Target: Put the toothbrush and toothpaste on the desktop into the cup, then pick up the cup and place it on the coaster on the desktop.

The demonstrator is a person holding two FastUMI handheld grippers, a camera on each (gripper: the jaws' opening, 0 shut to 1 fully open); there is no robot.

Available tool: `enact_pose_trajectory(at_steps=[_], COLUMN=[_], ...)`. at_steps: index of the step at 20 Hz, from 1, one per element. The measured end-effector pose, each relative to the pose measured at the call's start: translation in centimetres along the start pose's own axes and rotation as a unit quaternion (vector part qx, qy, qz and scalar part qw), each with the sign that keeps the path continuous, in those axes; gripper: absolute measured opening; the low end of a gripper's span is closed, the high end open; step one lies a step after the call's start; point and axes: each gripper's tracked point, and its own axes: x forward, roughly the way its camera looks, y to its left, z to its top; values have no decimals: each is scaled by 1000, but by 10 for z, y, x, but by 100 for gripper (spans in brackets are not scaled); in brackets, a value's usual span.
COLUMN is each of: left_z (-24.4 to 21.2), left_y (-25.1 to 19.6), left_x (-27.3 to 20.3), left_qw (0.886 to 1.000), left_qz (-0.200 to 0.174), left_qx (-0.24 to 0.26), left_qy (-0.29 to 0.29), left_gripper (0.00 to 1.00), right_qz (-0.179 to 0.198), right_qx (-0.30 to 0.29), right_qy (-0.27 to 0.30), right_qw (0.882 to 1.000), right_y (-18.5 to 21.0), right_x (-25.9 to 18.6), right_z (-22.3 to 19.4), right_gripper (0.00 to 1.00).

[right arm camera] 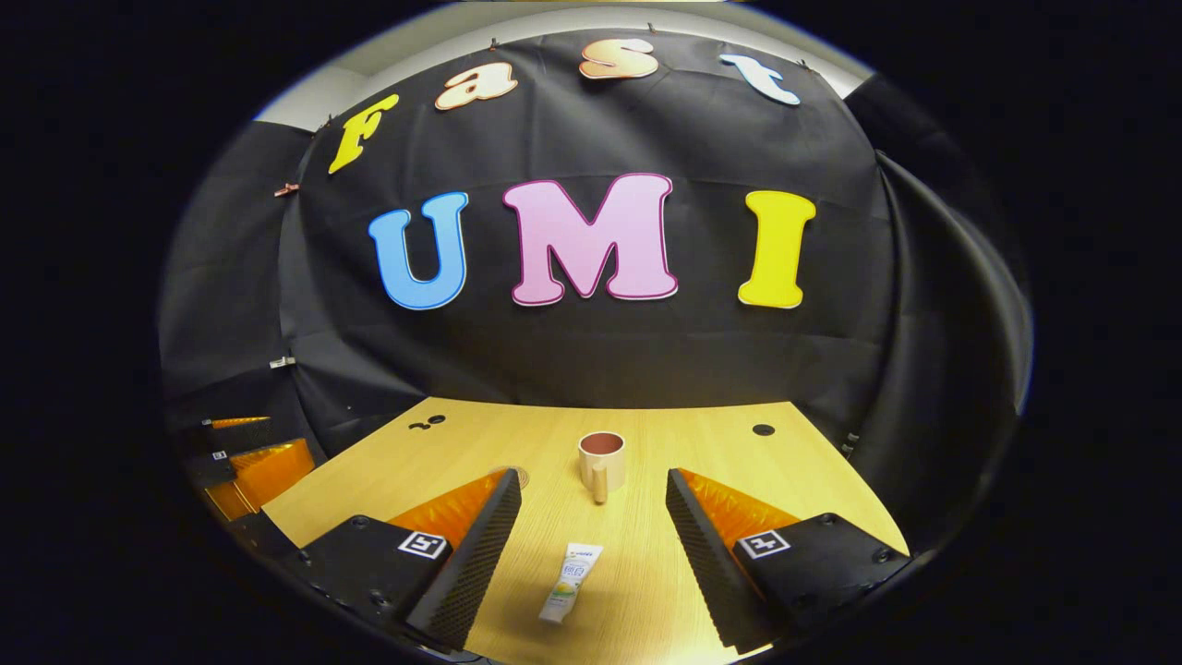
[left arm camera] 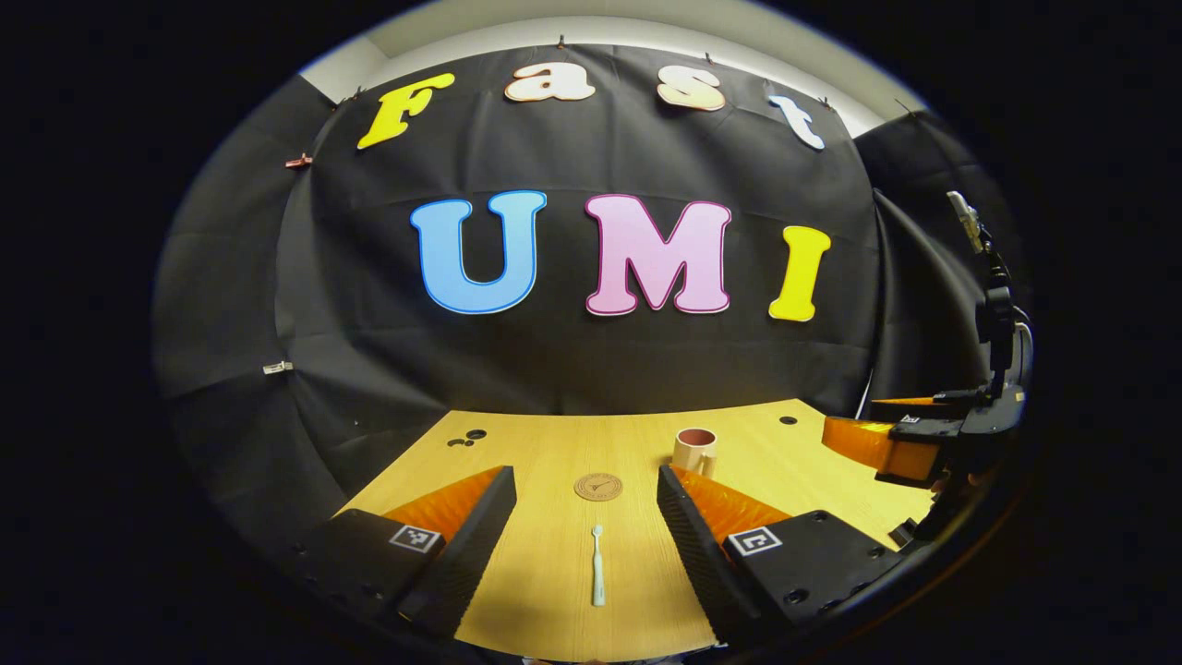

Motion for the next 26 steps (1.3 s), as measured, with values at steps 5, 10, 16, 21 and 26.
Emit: enact_pose_trajectory(at_steps=[5, 10, 16, 21, 26], left_z=[-18, -31, -55, -67, -74], left_y=[1, 8, 31, 42, 44], left_x=[-3, -2, -5, 2, 10], left_qw=[1000, 999, 995, 991, 988], left_qz=[3, 21, 68, 93, 102], left_qx=[-3, -13, -11, -15, -6], left_qy=[18, 37, 73, 100, 116], left_gripper=[97, 97, 97, 97, 97], right_qz=[20, 38, 43, 40, 36], right_qx=[-6, -6, -4, 4, 4], right_qy=[70, 138, 212, 286, 337], right_qw=[997, 990, 976, 957, 941], right_y=[13, 24, 32, 36, 36], right_x=[10, 32, 69, 84, 101], right_z=[-48, -93, -146, -198, -233], right_gripper=[97, 98, 98, 99, 99])
